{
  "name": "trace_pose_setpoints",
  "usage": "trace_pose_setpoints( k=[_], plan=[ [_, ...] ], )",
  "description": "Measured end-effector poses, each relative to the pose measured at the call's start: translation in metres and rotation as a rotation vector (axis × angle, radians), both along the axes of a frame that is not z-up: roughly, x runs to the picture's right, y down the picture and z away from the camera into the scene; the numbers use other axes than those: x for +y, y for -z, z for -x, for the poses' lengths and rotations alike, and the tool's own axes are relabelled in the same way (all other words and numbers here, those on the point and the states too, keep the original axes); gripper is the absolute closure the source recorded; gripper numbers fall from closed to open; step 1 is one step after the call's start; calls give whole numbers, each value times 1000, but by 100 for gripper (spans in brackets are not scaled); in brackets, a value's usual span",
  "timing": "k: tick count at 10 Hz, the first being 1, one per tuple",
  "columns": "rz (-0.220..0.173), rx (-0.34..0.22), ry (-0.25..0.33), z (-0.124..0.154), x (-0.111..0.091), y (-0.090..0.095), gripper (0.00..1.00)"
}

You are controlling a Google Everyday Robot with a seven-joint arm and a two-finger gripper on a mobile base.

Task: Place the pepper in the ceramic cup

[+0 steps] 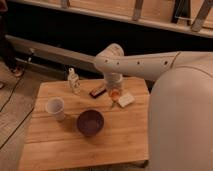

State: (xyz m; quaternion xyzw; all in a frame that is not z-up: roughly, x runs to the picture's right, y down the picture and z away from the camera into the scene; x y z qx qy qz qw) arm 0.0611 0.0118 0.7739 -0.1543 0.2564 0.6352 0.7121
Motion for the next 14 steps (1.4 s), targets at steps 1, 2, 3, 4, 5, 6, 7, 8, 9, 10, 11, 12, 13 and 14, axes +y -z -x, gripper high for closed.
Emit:
trace_pose_setpoints(
  k=[1,2,3,4,5,6,7,8,9,10,11,12,13,14],
  plan=[
    [-3,-12,26,1,-5,0,100],
    [-6,-27,57,4,-11,0,100],
    [-8,-39,84,7,-14,-1,100],
    [-12,-58,130,14,-18,-4,100],
    [-17,-78,174,24,-21,-8,100],
    [-30,-107,208,37,-23,-13,100],
    [-51,-142,243,51,-25,-17,100],
    [-70,-172,268,64,-27,-19,100],
    [-94,-210,291,80,-29,-20,100],
    [-119,-254,311,98,-30,-20,100],
    [-136,-288,324,112,-30,-18,100],
    [-146,-309,333,121,-29,-17,100],
    [-160,-339,345,132,-29,-14,100],
    [-173,-368,361,142,-28,-11,100]
  ],
)
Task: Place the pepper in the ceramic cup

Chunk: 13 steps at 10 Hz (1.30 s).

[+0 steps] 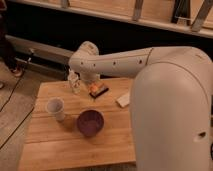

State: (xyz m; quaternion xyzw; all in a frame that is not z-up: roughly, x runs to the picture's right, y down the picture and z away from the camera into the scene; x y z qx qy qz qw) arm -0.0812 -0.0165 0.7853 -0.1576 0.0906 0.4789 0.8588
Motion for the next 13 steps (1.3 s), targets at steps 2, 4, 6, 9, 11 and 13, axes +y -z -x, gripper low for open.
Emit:
trace_pose_setpoints(
  k=[2,4,6,9,11,13],
  plan=[
    [-16,-77,55,21,1,7,100],
    [-26,-197,158,42,7,18,100],
    [-33,-284,243,53,13,26,100],
    [-46,-402,343,66,18,38,100],
    [-55,-503,380,76,18,48,100],
    [-52,-616,386,87,17,56,100]
  ],
)
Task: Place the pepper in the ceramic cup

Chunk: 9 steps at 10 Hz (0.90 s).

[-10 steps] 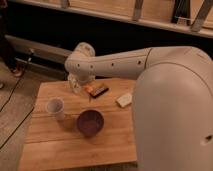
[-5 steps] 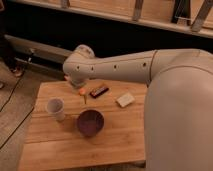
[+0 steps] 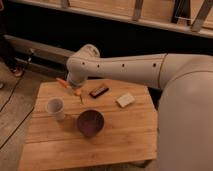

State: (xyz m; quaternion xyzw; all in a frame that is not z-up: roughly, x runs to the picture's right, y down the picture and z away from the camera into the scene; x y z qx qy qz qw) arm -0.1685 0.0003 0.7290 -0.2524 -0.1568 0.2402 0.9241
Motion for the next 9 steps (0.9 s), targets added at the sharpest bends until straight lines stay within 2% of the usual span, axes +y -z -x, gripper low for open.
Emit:
trace_pose_setpoints(
  k=[1,2,4,6,9],
  plan=[
    [21,-82,-2,7,-1,2,100],
    [33,-132,-9,10,-3,-1,100],
    [50,-192,-13,11,-3,-18,100],
    [37,-185,1,8,-4,-32,100],
    [5,-180,22,23,-6,-31,100]
  ],
)
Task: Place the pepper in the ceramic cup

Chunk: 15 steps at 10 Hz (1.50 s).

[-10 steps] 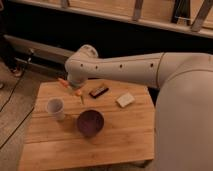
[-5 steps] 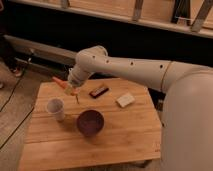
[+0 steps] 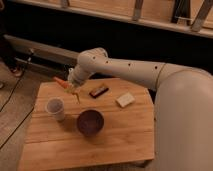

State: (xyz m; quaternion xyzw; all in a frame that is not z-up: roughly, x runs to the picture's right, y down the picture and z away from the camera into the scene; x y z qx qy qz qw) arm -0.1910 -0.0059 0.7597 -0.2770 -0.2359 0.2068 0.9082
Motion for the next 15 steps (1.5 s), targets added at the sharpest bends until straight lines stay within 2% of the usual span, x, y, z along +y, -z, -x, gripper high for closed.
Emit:
trace_pose_setpoints(
  k=[4,13,15],
  plan=[
    [-13,1,-3,12,3,10,100],
    [-14,1,-3,12,3,11,100],
    [-26,-30,16,17,4,12,100]
  ],
)
